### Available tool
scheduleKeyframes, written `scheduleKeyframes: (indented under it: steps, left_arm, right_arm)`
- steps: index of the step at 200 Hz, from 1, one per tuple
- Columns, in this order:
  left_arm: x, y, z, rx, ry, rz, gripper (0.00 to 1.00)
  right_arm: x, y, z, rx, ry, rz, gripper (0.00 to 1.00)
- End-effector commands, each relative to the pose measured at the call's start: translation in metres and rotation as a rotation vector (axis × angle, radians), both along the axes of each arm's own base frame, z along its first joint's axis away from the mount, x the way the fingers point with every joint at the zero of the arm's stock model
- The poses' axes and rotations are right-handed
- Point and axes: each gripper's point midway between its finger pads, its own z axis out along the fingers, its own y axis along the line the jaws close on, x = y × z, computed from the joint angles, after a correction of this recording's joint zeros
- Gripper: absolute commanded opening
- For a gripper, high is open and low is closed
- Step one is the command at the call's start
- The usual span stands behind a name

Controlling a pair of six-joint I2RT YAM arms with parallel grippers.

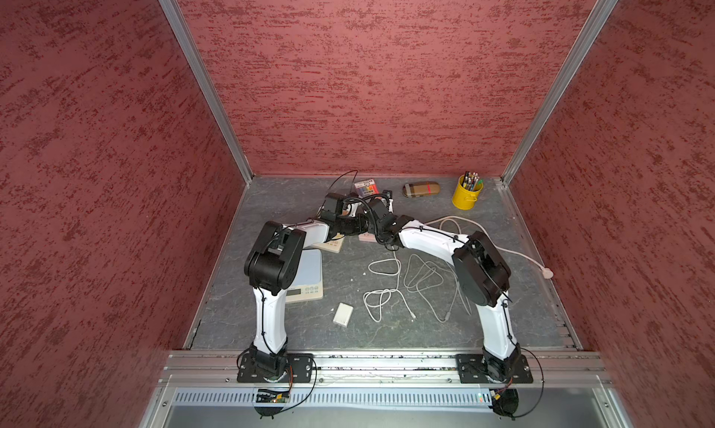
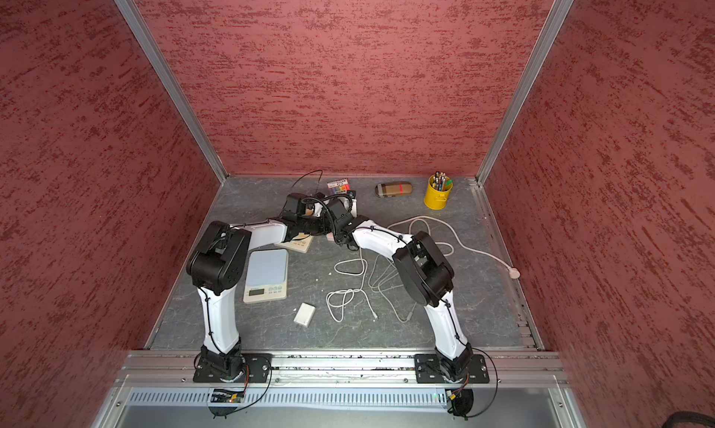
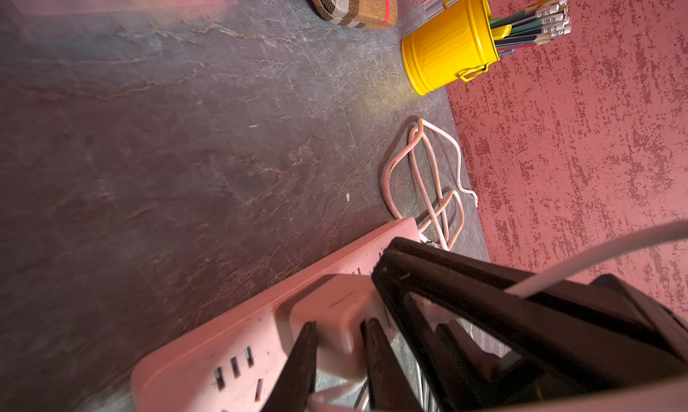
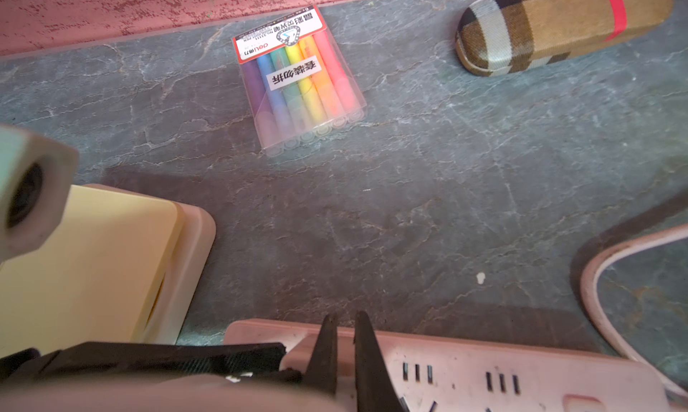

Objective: Charge the electronic scale
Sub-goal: Insert the charging cable into the plug, then pick up the charging cable from the center of the board.

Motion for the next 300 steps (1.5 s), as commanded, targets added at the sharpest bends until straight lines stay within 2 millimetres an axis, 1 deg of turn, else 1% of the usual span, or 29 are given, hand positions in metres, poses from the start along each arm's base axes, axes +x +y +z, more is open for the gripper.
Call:
scheduleKeyframes:
  steps: [1,11,36,53,70,87,97,102,121,133,137,140,152,162,172,181,190,206,209,242,268,300]
  left_arm:
    - [-0.024,-0.007,-0.01,0.024,0.054,-0.049,0.22]
    - [-0.025,-0.007,-0.01,0.025,0.055,-0.049,0.2]
    - [-0.027,-0.007,-0.012,0.031,0.06,-0.053,0.2]
    - [-0.028,-0.006,-0.011,0.037,0.058,-0.056,0.21]
    - [-0.03,-0.007,-0.01,0.041,0.053,-0.061,0.27]
    - [-0.03,-0.006,-0.005,0.044,0.038,-0.061,0.39]
    - [-0.03,-0.006,-0.001,0.041,0.03,-0.064,0.41]
    - [-0.029,-0.007,0.003,0.038,0.023,-0.065,0.41]
    - [-0.027,-0.008,0.015,0.029,0.003,-0.065,0.47]
    - [-0.026,-0.008,0.022,0.027,-0.008,-0.066,0.5]
    - [-0.026,-0.007,0.024,0.028,-0.01,-0.064,0.51]
    - [-0.026,-0.008,0.026,0.028,-0.013,-0.065,0.52]
    - [-0.028,-0.006,0.029,0.037,-0.018,-0.062,0.54]
    - [-0.028,-0.005,0.032,0.044,-0.024,-0.058,0.56]
    - [-0.03,-0.004,0.035,0.049,-0.029,-0.059,0.58]
    - [-0.032,-0.003,0.038,0.053,-0.033,-0.059,0.59]
    - [-0.034,-0.001,0.042,0.062,-0.041,-0.057,0.6]
    - [-0.039,0.001,0.047,0.076,-0.055,-0.064,0.62]
    - [-0.041,0.002,0.046,0.082,-0.053,-0.065,0.62]
    - [-0.056,0.009,0.054,0.115,-0.07,-0.081,0.65]
    - [-0.075,0.015,0.06,0.144,-0.092,-0.098,0.65]
    - [-0.106,0.018,0.063,0.262,-0.16,-0.153,0.65]
  right_arm:
    - [-0.109,-0.017,-0.15,-0.108,0.546,0.109,0.0]
    - [-0.115,-0.02,-0.159,-0.12,0.58,0.109,0.0]
    - [-0.132,-0.027,-0.176,-0.139,0.659,0.112,0.0]
    - [-0.132,-0.027,-0.173,-0.139,0.656,0.116,0.0]
    - [-0.126,-0.025,-0.163,-0.14,0.632,0.113,0.0]
    - [-0.108,-0.017,-0.139,-0.12,0.56,0.106,0.0]
    - [-0.093,-0.008,-0.12,-0.098,0.5,0.111,0.0]
    - [-0.085,-0.006,-0.11,-0.092,0.467,0.106,0.05]
    - [-0.056,0.001,-0.076,-0.053,0.362,0.082,0.16]
    - [-0.041,0.006,-0.055,-0.024,0.306,0.075,0.21]
    - [-0.037,0.007,-0.047,-0.016,0.288,0.072,0.24]
    - [-0.035,0.008,-0.042,-0.012,0.279,0.073,0.28]
    - [-0.024,0.011,-0.02,0.004,0.229,0.073,0.34]
    - [-0.019,0.013,-0.003,0.013,0.193,0.075,0.42]
    - [-0.015,0.013,0.011,0.022,0.166,0.076,0.47]
    - [-0.015,0.013,0.019,0.027,0.154,0.081,0.51]
    - [-0.017,0.012,0.024,0.032,0.149,0.087,0.53]
    - [-0.022,0.012,0.031,0.053,0.144,0.102,0.54]
    - [-0.023,0.012,0.033,0.059,0.141,0.105,0.54]
    - [-0.042,0.008,0.047,0.121,0.12,0.154,0.55]
    - [-0.058,0.006,0.065,0.177,0.084,0.212,0.56]
    - [-0.076,-0.009,0.085,0.212,0.034,0.239,0.57]
